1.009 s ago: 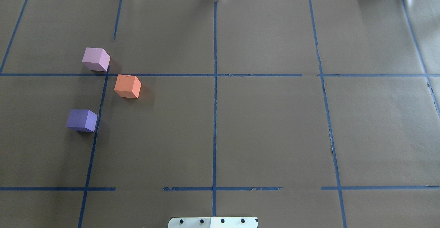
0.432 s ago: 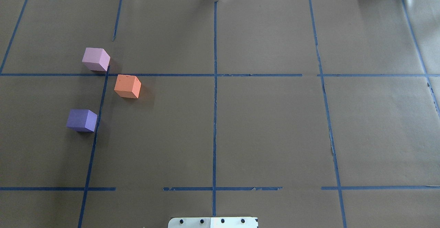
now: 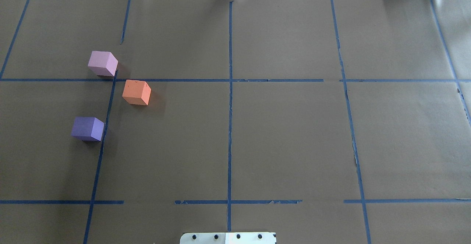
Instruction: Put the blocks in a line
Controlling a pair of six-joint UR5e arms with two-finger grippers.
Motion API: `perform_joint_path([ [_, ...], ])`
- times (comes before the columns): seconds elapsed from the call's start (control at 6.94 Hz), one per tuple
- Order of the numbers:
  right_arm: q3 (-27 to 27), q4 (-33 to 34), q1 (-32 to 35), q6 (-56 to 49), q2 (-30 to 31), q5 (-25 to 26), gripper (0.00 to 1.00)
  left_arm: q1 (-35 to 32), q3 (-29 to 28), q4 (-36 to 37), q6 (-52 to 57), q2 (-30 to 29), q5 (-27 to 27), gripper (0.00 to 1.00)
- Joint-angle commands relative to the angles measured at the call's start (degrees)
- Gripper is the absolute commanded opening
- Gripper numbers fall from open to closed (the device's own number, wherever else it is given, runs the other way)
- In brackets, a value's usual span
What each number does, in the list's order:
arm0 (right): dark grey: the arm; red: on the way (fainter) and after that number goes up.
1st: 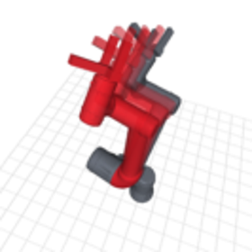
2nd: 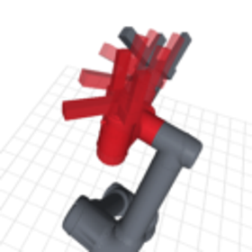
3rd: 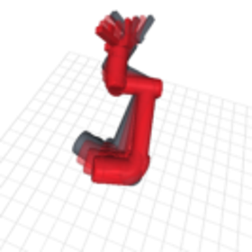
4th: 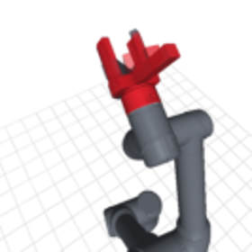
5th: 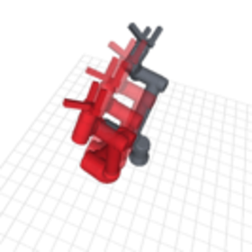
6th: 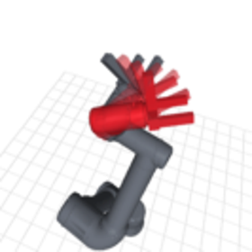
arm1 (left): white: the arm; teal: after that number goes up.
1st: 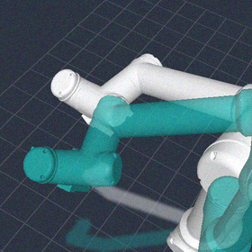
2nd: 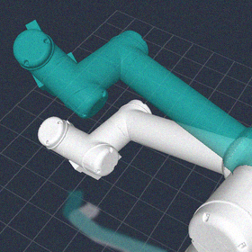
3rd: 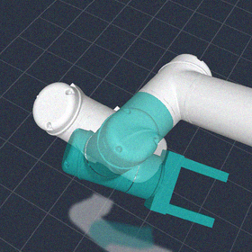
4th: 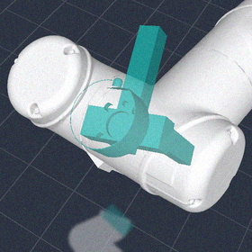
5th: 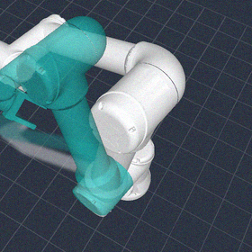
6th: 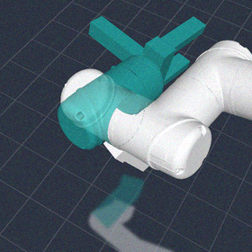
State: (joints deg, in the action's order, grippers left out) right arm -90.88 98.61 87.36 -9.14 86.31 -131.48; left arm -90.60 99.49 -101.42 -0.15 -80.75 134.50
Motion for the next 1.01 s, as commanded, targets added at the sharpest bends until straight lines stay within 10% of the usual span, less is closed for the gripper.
perform_joint_path([
  [0.0,0.0,0.0,0.0,0.0,0.0,0.0,1.0,5.9,0.3,-3.4,-3.1,-0.9,0.1,1.0],
  [0.86,0.0,0.0,0.0,0.0,0.0,0.0,1.0,26.4,7.1,-3.2,-32.3,-15.6,-3.8,1.0],
])
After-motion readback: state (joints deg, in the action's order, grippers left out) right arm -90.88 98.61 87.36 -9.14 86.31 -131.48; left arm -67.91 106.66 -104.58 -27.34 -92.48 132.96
